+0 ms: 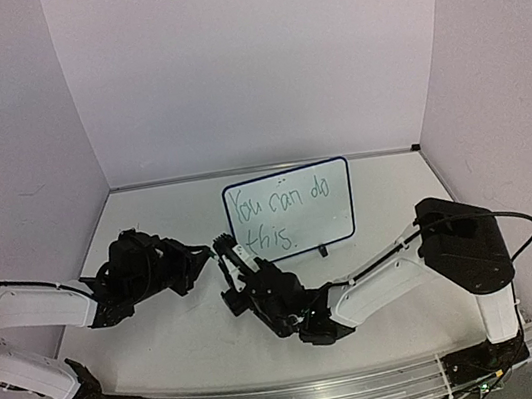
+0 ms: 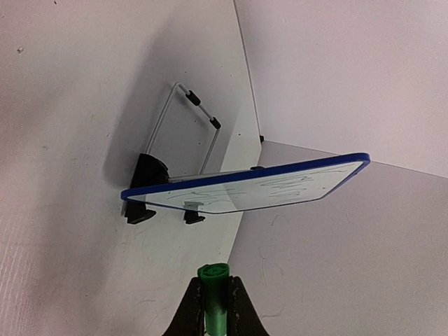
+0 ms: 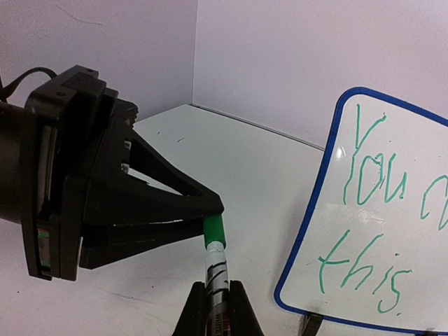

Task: Write a sentence on the whiteboard
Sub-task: Insert the whiteboard marker without the cap into the pen cap.

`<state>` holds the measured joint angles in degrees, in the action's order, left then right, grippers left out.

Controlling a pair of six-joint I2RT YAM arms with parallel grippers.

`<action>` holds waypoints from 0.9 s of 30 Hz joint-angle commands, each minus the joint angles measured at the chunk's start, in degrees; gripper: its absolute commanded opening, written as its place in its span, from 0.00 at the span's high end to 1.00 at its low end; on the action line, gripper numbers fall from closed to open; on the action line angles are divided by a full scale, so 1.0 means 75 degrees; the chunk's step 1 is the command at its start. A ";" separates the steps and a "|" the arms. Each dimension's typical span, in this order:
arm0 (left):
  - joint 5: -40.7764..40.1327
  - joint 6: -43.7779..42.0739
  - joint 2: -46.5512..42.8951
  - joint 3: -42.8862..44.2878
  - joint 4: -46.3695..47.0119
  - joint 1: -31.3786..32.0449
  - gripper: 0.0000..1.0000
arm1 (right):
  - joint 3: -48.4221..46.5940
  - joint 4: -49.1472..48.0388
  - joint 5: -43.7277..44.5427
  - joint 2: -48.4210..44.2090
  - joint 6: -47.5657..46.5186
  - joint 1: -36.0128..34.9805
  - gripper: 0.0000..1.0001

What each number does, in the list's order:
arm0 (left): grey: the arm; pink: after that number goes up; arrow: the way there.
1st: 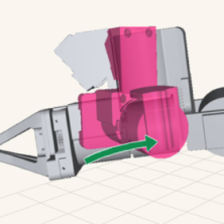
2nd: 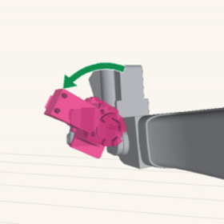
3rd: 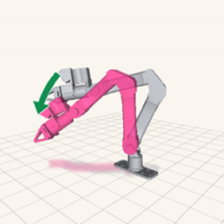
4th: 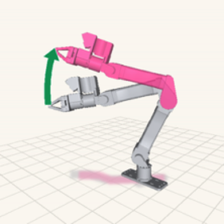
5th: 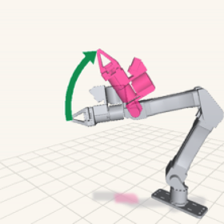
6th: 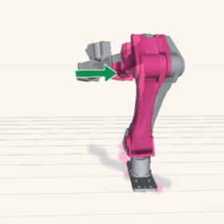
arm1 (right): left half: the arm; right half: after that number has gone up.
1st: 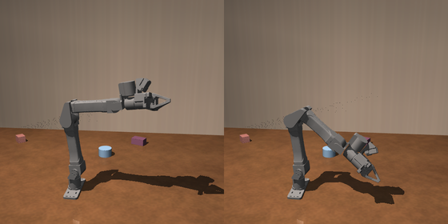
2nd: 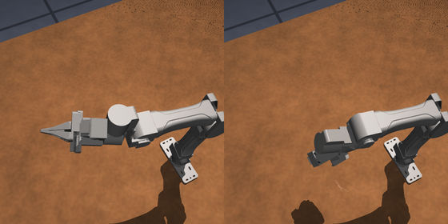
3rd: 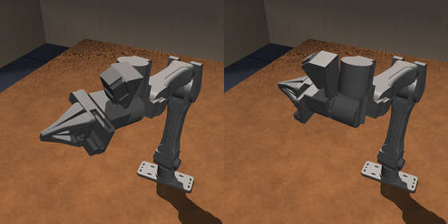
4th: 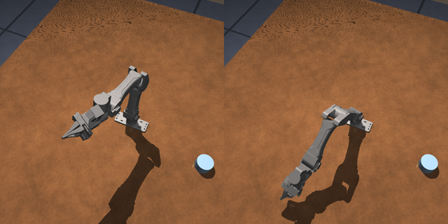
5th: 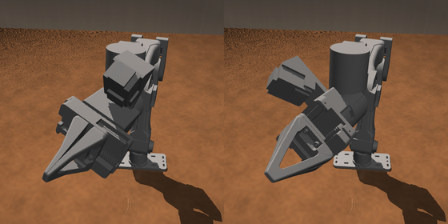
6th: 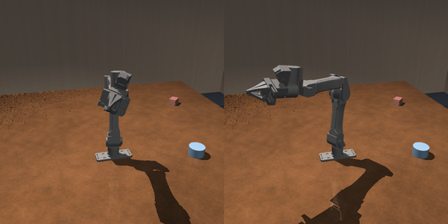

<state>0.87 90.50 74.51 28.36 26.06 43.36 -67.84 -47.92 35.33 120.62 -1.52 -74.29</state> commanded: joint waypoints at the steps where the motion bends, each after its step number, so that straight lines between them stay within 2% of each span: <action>1: 0.0703 -0.0051 -0.0386 -0.0068 0.0374 0.0172 1.00 | -0.0423 -0.0303 0.0315 0.0315 -0.0171 0.0466 1.00; 9: 0.0870 -0.0456 -0.0716 -0.0132 0.0391 0.0171 1.00 | -0.0542 -0.0195 0.0125 0.0367 0.0160 0.0717 1.00; 13: 0.1107 -0.0716 -0.0711 0.0042 0.0378 0.0174 1.00 | -0.0639 -0.0074 -0.0095 0.0399 0.0706 0.0870 1.00; 27: 0.1423 -0.1208 -0.0476 0.0435 0.0275 0.0370 1.00 | -0.1229 0.0208 -0.0320 0.0691 0.0900 0.1116 1.00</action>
<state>-1.36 85.04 71.37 28.51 26.64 42.15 -73.80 -49.05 30.99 123.58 4.66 -71.30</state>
